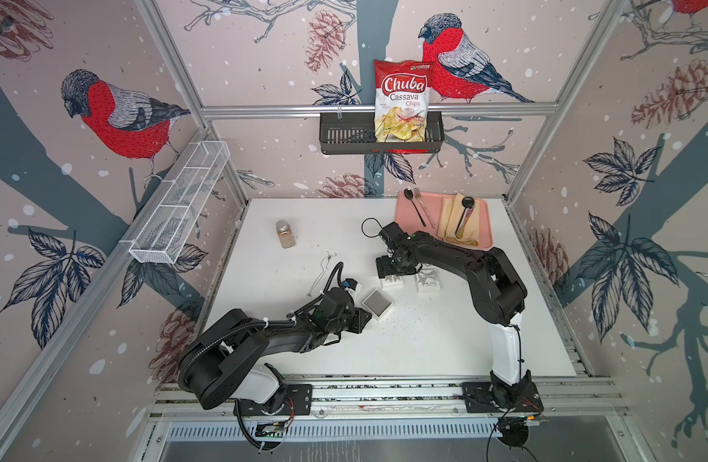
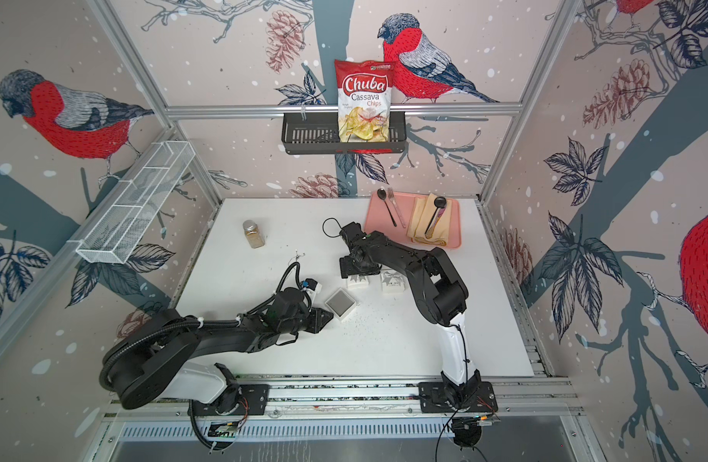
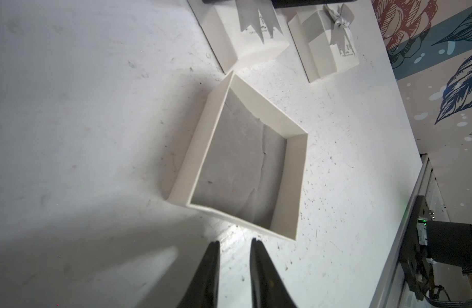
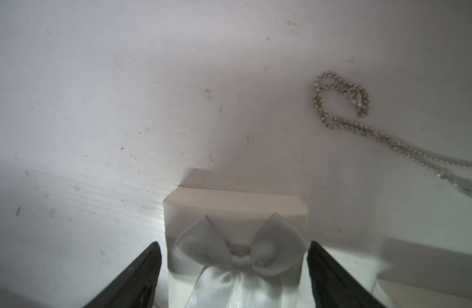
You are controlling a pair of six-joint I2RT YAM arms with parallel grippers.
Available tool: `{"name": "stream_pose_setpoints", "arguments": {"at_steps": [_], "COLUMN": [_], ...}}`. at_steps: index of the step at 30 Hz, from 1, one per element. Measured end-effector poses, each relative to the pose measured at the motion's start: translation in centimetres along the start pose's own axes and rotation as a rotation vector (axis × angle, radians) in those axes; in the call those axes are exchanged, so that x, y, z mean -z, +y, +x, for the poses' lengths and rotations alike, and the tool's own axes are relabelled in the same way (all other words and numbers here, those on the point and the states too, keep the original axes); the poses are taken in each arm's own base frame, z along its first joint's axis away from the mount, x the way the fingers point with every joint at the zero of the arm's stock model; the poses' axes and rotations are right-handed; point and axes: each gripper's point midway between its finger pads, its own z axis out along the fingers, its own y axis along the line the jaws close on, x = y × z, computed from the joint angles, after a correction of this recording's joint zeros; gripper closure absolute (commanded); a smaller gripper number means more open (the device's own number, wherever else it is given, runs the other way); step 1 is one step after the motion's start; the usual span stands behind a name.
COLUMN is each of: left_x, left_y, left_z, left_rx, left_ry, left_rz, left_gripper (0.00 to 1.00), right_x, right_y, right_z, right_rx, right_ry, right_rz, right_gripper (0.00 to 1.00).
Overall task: Take the necklace out of the lift-off lid jewelry box
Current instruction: Pick up the lid from the center of the board, then adjust the jewelry box at the center of the board.
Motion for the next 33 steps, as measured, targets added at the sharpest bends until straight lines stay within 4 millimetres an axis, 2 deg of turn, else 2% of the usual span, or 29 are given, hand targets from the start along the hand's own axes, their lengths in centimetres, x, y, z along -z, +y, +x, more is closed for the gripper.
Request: {"name": "stream_pose_setpoints", "arguments": {"at_steps": [7, 9, 13, 16, 22, 27, 33], "left_x": [1.3, 1.7, 2.3, 2.0, 0.8, -0.2, -1.2], "left_y": [0.4, 1.3, 3.6, 3.1, 3.1, 2.9, 2.4], "left_z": [-1.0, -1.2, -1.0, -0.6, -0.6, -1.2, -2.8], "left_rx": [0.003, 0.042, 0.175, 0.218, 0.266, 0.278, 0.256], "left_ry": [-0.046, -0.058, -0.071, -0.047, -0.027, -0.017, -0.027], "left_rz": [-0.040, -0.064, -0.099, -0.057, -0.034, -0.024, -0.015], "left_gripper": [0.70, 0.71, 0.78, 0.81, 0.83, 0.83, 0.83], "right_x": [-0.4, -0.3, 0.6, 1.2, 2.7, 3.5, 3.6], "right_y": [0.1, 0.3, 0.9, 1.3, 0.5, 0.0, -0.3], "right_z": [0.2, 0.2, 0.8, 2.2, 4.6, 6.1, 7.0], "right_rx": [0.010, 0.020, 0.040, 0.058, 0.061, 0.064, 0.059], "right_ry": [0.011, 0.013, 0.012, 0.022, 0.037, 0.040, 0.042], "right_rz": [-0.003, -0.010, -0.024, -0.032, -0.035, -0.035, -0.039], "right_gripper": [0.29, 0.30, 0.30, 0.30, 0.30, 0.30, 0.30]}}
